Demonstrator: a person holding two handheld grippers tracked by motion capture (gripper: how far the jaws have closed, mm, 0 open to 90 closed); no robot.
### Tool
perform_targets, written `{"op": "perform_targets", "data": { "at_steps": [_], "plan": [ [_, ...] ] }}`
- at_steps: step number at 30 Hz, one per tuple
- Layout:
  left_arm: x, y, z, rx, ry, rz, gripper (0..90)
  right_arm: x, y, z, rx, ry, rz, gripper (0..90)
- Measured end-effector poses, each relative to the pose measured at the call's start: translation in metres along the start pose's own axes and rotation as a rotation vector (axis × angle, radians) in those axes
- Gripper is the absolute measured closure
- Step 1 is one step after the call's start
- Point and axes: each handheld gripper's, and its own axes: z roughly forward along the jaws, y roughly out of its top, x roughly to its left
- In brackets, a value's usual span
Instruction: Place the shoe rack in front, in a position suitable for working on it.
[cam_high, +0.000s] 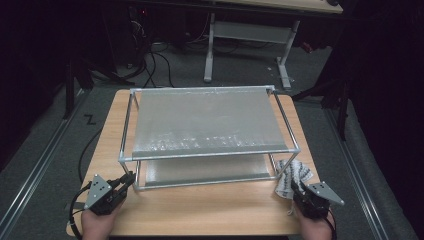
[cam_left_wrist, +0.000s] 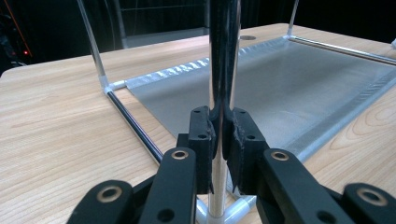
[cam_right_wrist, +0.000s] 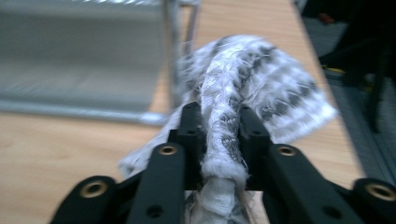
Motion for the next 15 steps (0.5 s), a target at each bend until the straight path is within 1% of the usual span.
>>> {"op": "perform_targets", "data": {
  "at_steps": [4, 5, 6, 7, 8, 9, 10, 11, 13, 15],
  "plan": [
    [-0.001, 0.000, 0.001, 0.005, 0.007, -0.001, 80.6, -0.010, 0.010, 0.002, -0.027, -0.054, 0.011, 72.6],
    [-0.001, 0.000, 0.001, 0.005, 0.007, -0.001, 80.6, -0.010, 0.010, 0.002, -0.027, -0.054, 0.011, 72.6],
    [-0.001, 0.000, 0.001, 0.005, 0.008, -0.002, 80.6, -0.014, 0.016, 0.007, -0.036, -0.065, 0.012, 74.3],
    [-0.001, 0.000, 0.001, 0.005, 0.008, -0.002, 80.6, -0.014, 0.016, 0.007, -0.036, -0.065, 0.012, 74.3],
    [-0.001, 0.000, 0.001, 0.007, 0.011, -0.004, 80.6, -0.017, 0.022, 0.013, -0.041, -0.060, 0.024, 76.8],
    [-0.001, 0.000, 0.001, 0.008, 0.012, -0.005, 80.6, -0.018, 0.024, 0.016, -0.036, -0.053, 0.030, 77.3],
    [-0.001, 0.000, 0.001, 0.008, 0.012, -0.005, 80.7, -0.018, 0.024, 0.016, -0.036, -0.053, 0.030, 77.3],
    [-0.001, 0.000, 0.001, 0.008, 0.016, -0.004, 80.7, -0.018, 0.030, 0.022, -0.037, -0.045, 0.028, 77.9],
    [-0.002, 0.000, 0.001, 0.008, 0.020, -0.002, 80.6, -0.017, 0.034, 0.029, -0.035, -0.033, 0.018, 78.1],
    [-0.002, 0.000, 0.001, 0.009, 0.024, -0.001, 80.6, -0.016, 0.036, 0.031, -0.033, -0.029, 0.021, 78.2]
  ]
}}
